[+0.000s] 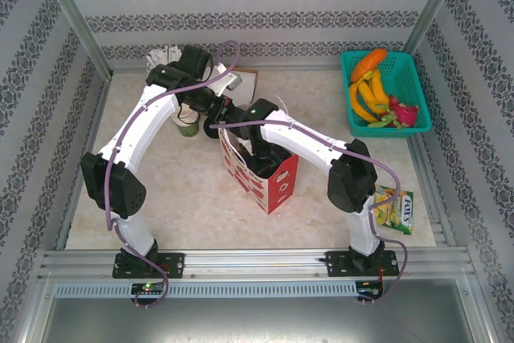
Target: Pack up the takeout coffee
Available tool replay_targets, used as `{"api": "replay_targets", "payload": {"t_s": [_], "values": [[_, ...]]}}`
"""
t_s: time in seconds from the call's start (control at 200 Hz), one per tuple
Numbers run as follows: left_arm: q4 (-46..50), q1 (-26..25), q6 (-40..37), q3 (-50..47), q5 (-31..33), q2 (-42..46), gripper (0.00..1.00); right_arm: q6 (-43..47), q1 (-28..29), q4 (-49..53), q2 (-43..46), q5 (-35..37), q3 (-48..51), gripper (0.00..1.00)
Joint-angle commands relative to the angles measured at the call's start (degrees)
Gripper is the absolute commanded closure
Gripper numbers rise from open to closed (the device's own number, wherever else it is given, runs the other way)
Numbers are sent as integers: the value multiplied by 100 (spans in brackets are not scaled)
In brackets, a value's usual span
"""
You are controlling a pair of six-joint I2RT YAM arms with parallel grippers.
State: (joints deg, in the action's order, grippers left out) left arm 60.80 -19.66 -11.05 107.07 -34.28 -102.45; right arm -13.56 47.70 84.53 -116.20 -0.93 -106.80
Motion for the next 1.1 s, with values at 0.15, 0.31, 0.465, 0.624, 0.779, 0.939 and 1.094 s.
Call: {"api": "replay_targets", "payload": {"t_s": [0.15,0.31,0.465,0.624,0.779,0.939,1.094], "values": [[152,5,-7,95,-28,-143,100,-94,-77,125,-122,101,-47,52],[132,6,-3,95,-32,-143,100,-111,-85,61,-122,99,29,52],[124,4,6,94,-48,-143,100,-112,-86,-50,-129,102,81,52],[142,4,6,95,-41,-133,100,-98,-94,-161,-153,71,118,52],[150,1,1,101,-28,-127,100,-89,-103,-239,-200,49,189,52],[152,5,6,101,-22,-132,100,-86,-102,-328,-210,40,275,53],[158,2,6,103,-26,-125,100,-85,-105,-375,-238,58,348,53]]}}
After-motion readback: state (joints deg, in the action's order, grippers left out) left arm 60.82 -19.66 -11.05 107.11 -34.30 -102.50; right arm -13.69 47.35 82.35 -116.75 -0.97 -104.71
